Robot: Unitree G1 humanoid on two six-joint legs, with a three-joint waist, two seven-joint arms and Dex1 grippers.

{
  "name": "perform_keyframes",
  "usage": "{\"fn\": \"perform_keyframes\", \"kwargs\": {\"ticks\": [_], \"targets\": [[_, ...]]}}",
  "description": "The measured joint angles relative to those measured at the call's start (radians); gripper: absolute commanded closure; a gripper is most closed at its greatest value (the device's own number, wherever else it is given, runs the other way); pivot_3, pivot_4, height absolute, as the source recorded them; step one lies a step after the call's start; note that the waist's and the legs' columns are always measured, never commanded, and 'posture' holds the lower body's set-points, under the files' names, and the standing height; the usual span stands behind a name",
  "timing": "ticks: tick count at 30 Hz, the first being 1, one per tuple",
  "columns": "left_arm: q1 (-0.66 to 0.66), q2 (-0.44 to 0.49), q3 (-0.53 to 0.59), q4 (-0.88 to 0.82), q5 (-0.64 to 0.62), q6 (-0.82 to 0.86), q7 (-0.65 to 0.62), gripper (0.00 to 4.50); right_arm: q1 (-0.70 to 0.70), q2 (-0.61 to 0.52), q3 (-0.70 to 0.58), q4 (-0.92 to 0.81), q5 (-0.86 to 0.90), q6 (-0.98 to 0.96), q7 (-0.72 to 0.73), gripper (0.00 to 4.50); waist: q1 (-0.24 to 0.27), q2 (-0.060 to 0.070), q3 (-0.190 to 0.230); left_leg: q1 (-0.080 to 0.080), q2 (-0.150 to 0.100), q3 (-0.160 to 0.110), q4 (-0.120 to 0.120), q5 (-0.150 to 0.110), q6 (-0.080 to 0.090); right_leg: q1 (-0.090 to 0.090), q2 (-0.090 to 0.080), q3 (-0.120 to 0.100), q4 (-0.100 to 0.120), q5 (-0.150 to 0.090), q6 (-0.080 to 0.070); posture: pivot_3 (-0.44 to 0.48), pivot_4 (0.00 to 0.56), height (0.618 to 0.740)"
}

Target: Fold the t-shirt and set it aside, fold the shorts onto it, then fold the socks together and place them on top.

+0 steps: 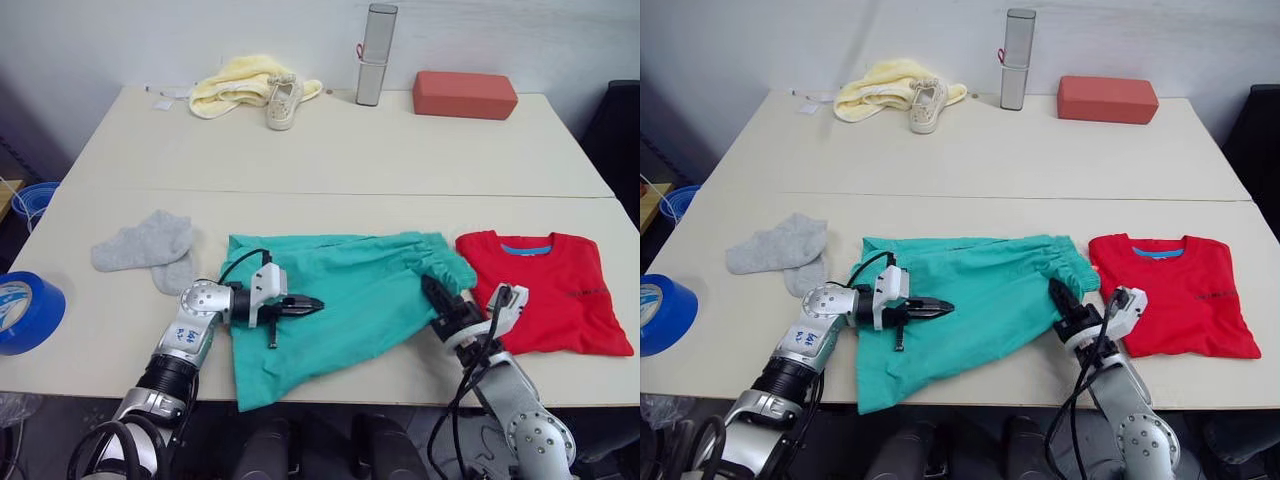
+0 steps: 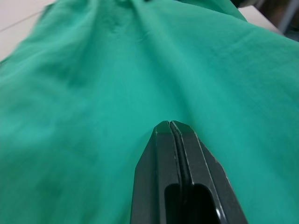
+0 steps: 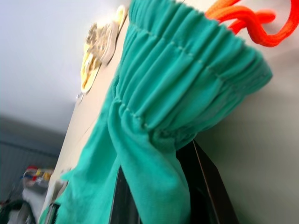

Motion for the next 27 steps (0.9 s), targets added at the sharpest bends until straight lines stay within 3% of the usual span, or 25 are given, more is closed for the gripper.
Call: {"fn": "perform_keyframes", "kwargs": {"ticks": [6, 13, 22, 27], "targets": [[0.000, -0.010, 0.019, -0.009, -0.004, 0.042, 0.042, 4.50, -0.027, -0.081, 0.007, 0.005, -0.234, -0.053, 0.108, 4.48, -0.001, 0.000, 0.000, -0.011, -0.001, 0.002, 0.003, 0.006, 0.001, -0.012, 0.000, 0.000, 0.004, 0.000, 0.001, 0.000, 0.150, 0.740], [-0.001, -0.012, 0.017, -0.012, 0.009, 0.059, 0.085, 4.50, -0.057, -0.349, 0.170, -0.018, -0.696, -0.195, 0.345, 4.48, 0.002, 0.000, 0.000, -0.010, -0.001, 0.003, 0.003, 0.006, 0.001, -0.012, 0.000, 0.001, 0.007, 0.000, 0.001, 0.000, 0.150, 0.740], [0.024, -0.004, 0.015, -0.077, 0.016, 0.129, 0.129, 4.50, -0.217, -0.368, 0.459, -0.090, -1.027, -0.300, 0.520, 4.48, -0.001, 0.000, 0.000, -0.009, -0.001, 0.002, 0.005, 0.009, -0.004, -0.013, 0.000, 0.001, 0.011, 0.000, 0.000, 0.000, 0.150, 0.740], [0.052, 0.017, 0.015, -0.127, 0.013, 0.161, 0.126, 4.50, -0.287, -0.345, 0.586, -0.056, -1.119, -0.367, 0.609, 4.48, 0.000, -0.001, 0.000, -0.009, -0.001, 0.002, 0.005, 0.009, -0.003, -0.012, 0.000, 0.000, 0.010, 0.000, 0.000, 0.000, 0.150, 0.740]]}}
